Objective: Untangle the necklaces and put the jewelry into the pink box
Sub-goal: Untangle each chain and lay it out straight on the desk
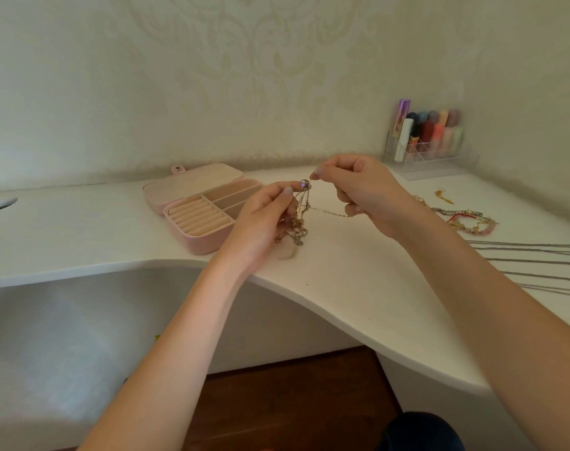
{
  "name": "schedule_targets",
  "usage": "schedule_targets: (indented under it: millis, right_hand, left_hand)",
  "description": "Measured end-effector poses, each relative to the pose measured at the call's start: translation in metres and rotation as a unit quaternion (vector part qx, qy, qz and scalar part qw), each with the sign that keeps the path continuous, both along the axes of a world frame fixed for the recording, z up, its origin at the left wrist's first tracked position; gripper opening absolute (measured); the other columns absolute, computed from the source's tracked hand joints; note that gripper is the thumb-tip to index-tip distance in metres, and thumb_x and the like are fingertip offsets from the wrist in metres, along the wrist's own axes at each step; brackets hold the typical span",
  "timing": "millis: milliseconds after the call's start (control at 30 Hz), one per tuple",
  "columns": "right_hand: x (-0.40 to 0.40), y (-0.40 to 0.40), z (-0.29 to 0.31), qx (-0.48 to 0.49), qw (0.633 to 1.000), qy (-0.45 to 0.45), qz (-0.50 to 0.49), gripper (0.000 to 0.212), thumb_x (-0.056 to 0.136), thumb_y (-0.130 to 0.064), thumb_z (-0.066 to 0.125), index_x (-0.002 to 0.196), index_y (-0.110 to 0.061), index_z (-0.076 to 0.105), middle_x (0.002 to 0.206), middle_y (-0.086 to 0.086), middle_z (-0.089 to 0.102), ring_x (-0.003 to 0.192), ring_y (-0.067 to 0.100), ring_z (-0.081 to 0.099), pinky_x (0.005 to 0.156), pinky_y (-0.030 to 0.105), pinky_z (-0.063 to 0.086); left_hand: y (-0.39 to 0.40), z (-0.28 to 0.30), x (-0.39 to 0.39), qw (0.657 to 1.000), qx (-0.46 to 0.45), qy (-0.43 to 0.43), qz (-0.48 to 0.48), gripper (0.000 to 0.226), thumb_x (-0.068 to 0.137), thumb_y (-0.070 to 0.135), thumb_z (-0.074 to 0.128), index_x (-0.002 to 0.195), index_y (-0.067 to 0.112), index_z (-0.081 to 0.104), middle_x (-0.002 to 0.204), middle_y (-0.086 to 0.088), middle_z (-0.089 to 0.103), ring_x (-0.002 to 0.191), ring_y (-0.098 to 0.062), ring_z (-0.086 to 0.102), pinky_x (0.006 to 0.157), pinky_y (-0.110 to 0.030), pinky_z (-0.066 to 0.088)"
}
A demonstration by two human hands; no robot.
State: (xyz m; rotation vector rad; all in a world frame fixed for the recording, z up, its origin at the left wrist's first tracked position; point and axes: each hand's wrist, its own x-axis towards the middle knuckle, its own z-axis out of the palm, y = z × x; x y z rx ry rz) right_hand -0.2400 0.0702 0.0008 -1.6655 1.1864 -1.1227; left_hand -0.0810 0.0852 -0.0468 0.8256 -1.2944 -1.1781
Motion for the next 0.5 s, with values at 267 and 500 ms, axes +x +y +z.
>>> schedule_targets:
  millis: [267,500]
  right_hand:
    - [0.0019,0.0012,0.0009,0.006,0.999,-0.027,0.027,0.013,0.091,-0.021,0.059,0.079,-0.016,0.064,0.054,-0.004,0.026,0.047,0.011,0.02,0.042,0.022,0.016]
    - [0.0004,0.0012,0.0018,-0.002,0.999,-0.012,0.052,0.012,0.088,-0.026,0.064,0.082,-0.018,0.069,0.057,0.0,0.028,0.047,0.011,0.02,0.04,0.019,0.02]
  left_hand:
    - [0.0019,-0.0009,-0.0006,0.999,-0.015,-0.026,0.013,0.017,0.094,0.015,0.055,0.083,0.018,0.066,0.064,0.006,0.054,0.062,-0.008,0.046,0.062,-0.023,0.036]
    - [0.0027,0.0022,-0.001,0.999,0.004,0.05,0.018,0.023,0.096,0.011,0.049,0.077,0.015,0.06,0.08,0.0,0.069,0.079,-0.013,0.064,0.072,-0.023,0.051]
